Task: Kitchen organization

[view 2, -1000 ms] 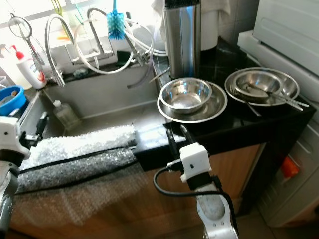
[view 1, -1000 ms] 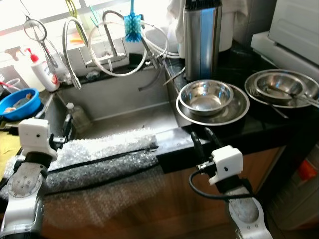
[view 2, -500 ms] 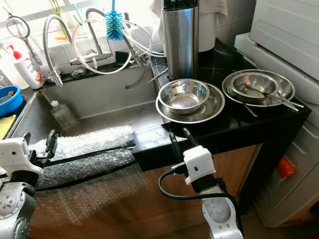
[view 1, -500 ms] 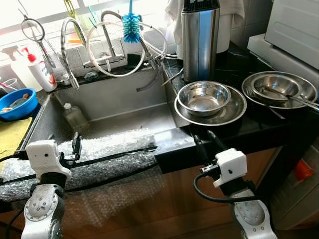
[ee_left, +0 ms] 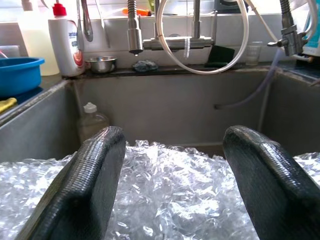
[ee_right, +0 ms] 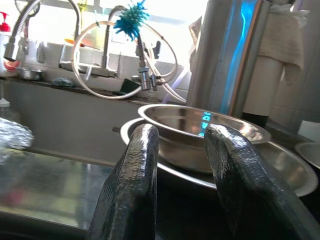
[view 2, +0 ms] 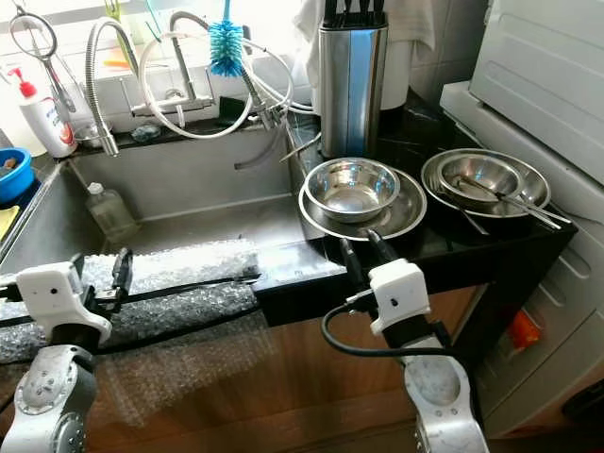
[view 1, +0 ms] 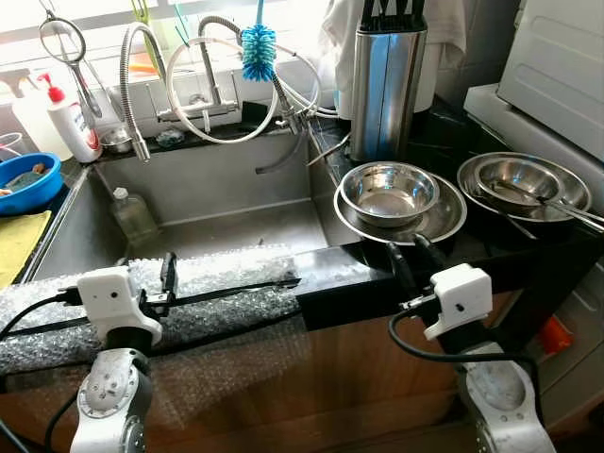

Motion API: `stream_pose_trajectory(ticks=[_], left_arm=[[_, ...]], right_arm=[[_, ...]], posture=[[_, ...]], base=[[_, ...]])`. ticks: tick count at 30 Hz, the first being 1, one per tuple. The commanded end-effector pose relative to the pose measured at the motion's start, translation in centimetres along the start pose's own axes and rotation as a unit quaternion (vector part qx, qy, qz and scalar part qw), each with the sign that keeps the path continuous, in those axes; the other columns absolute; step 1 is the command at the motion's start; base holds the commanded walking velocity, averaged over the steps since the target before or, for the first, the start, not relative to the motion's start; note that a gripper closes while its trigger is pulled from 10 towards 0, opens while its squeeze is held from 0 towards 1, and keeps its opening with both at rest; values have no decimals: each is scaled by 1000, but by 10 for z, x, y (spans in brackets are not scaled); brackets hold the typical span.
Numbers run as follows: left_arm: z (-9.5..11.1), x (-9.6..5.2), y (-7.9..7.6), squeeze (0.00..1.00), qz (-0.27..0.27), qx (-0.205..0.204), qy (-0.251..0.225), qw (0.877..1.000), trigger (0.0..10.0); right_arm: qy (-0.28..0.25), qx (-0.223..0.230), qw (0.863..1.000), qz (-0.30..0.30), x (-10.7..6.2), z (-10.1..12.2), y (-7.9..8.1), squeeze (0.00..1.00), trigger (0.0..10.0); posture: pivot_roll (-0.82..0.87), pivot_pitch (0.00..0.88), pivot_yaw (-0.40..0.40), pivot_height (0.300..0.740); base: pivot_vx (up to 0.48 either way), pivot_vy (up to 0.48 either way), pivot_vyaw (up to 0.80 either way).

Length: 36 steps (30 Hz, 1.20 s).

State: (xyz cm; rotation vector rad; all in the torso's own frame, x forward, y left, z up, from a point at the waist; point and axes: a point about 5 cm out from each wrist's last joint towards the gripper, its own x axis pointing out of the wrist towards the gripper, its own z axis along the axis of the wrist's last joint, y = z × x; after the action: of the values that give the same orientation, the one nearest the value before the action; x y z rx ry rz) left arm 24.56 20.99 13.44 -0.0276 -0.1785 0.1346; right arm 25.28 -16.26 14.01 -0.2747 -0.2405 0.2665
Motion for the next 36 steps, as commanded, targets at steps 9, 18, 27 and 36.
stream_pose_trajectory(ticks=[9,18,27,36], left_arm=[[10,7,-5,0,-12,14,-17,1000,10000],[18,9,-6,0,-7,15,-29,999,10000],[18,11,-3,0,-1,19,-35,999,10000],[14,14,-9,0,-4,6,-30,1000,10000]], right_arm=[[-11,3,1000,-24,5,7,-12,0,10000],[-19,11,999,-40,11,13,-19,0,10000],[-17,41,998,-51,28,24,-15,0,10000],[-2,50,997,-59,29,25,-18,0,10000]], posture=[[-190,0,102,740],[-170,0,123,740],[-167,0,83,740],[-165,0,95,740]], base=[[0,0,0],[0,0,0],[0,0,0],[0,0,0]])
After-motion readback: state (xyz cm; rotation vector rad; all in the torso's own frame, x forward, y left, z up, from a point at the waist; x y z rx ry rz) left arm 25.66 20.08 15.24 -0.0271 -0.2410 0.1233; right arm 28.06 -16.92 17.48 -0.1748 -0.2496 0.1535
